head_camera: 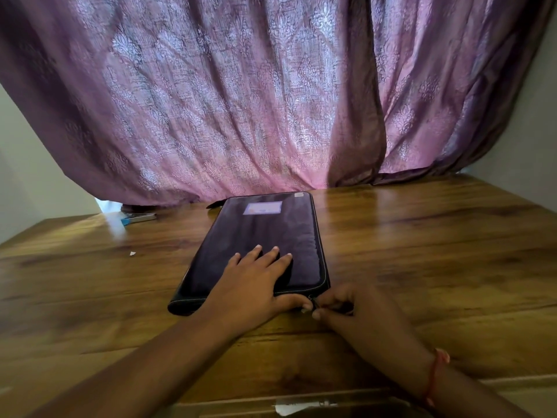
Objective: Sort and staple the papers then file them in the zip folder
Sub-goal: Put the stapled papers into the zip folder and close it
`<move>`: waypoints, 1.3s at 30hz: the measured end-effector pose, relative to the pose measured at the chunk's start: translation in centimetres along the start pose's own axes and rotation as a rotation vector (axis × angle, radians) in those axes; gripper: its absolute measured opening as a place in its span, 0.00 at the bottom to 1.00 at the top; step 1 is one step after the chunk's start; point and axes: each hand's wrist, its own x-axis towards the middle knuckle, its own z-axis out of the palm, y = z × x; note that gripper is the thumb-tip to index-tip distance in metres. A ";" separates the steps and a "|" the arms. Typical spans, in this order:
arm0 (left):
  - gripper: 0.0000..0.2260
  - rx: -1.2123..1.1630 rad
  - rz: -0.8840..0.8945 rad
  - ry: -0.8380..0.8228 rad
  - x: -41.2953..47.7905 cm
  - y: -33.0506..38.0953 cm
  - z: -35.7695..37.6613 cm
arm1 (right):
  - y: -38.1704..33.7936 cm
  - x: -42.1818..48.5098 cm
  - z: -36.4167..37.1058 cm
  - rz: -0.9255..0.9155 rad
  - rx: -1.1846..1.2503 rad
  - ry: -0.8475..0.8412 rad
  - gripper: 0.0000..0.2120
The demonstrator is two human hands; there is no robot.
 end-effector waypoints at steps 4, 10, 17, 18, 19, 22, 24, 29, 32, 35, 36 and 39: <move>0.47 -0.043 0.060 -0.074 0.0 -0.3 -0.5 | 0.3 0.0 0.5 0.015 -0.073 0.031 0.02; 0.44 -0.100 0.256 -0.061 -1.1 -8.1 -1.2 | 0.5 -0.2 0.9 0.059 -0.171 0.111 0.03; 0.39 -0.181 0.165 0.128 -2.9 -11.3 1.8 | -0.5 -0.9 1.2 0.061 -0.262 0.153 0.01; 0.39 -0.204 0.142 0.143 -2.9 -11.0 1.9 | -0.6 -1.0 1.2 0.068 -0.256 0.147 0.02; 0.39 -0.228 0.126 0.153 -3.0 -10.9 2.0 | -0.7 -1.1 1.2 0.070 -0.252 0.137 0.02; 0.40 -0.242 0.116 0.171 -3.1 -10.8 2.2 | -0.9 -1.2 1.3 0.072 -0.231 0.112 0.02; 0.40 -0.245 0.113 0.190 -3.1 -10.6 2.4 | -1.2 -1.3 1.4 0.069 -0.217 0.118 0.02; 0.44 -0.272 0.095 0.217 -3.1 -9.0 2.5 | -2.3 -1.0 2.7 0.059 -0.215 0.104 0.03; 0.47 -0.303 0.082 0.233 -3.1 -8.1 2.5 | -2.9 -0.7 3.5 0.062 -0.216 0.088 0.04; 0.48 -0.382 0.061 0.267 -3.1 -7.8 2.7 | -3.7 -0.3 4.4 0.056 -0.221 0.074 0.06; 0.47 -0.417 0.066 0.286 -3.2 -7.7 2.7 | -4.1 -0.1 4.8 0.046 -0.228 0.077 0.07; 0.36 -0.649 0.047 0.359 -3.3 -7.6 2.4 | -5.1 0.3 5.7 0.017 -0.270 0.085 0.10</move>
